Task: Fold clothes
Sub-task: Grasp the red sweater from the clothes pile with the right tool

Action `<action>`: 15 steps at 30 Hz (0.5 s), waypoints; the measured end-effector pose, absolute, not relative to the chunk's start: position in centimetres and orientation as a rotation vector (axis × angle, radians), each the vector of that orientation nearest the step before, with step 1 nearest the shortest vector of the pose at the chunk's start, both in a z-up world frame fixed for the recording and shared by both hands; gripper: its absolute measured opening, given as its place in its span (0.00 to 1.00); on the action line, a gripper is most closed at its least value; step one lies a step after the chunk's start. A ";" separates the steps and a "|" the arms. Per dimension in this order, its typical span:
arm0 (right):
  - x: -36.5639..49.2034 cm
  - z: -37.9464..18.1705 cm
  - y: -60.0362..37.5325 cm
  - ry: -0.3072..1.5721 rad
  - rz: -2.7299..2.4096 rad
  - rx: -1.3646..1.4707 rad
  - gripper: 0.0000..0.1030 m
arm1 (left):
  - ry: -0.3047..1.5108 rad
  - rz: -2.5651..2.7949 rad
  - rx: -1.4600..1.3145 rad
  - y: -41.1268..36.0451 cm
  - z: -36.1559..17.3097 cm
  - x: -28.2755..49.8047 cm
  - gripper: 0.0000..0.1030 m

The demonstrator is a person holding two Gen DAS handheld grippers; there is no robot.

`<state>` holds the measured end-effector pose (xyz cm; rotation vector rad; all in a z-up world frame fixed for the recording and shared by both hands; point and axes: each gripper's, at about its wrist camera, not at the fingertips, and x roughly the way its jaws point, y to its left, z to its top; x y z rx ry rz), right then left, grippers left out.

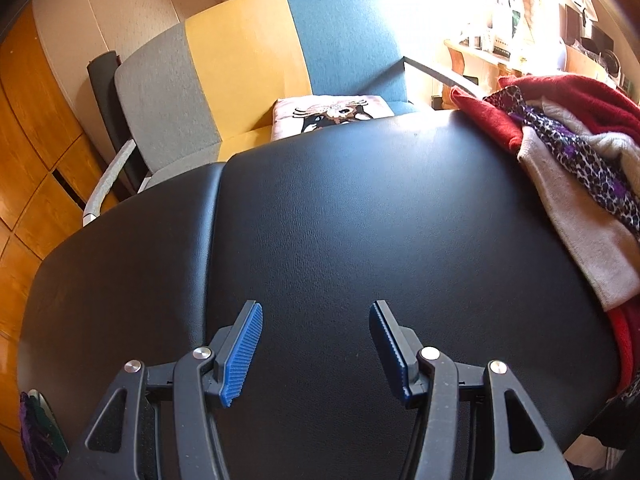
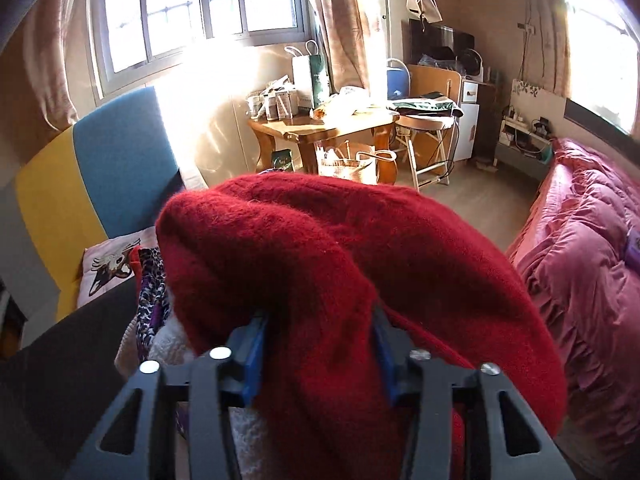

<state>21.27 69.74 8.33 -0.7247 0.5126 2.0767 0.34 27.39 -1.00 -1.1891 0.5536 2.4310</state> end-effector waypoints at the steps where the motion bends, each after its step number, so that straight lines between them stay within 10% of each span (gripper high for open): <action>1: 21.3 8.5 69.4 0.521 2.092 -0.707 0.16 | 0.553 2.429 -1.195 27.3 -1.1 0.3 0.55; 15: 14.0 15.9 54.3 0.548 2.559 -0.567 0.10 | 0.505 2.453 -1.295 23.8 -2.4 -0.3 0.55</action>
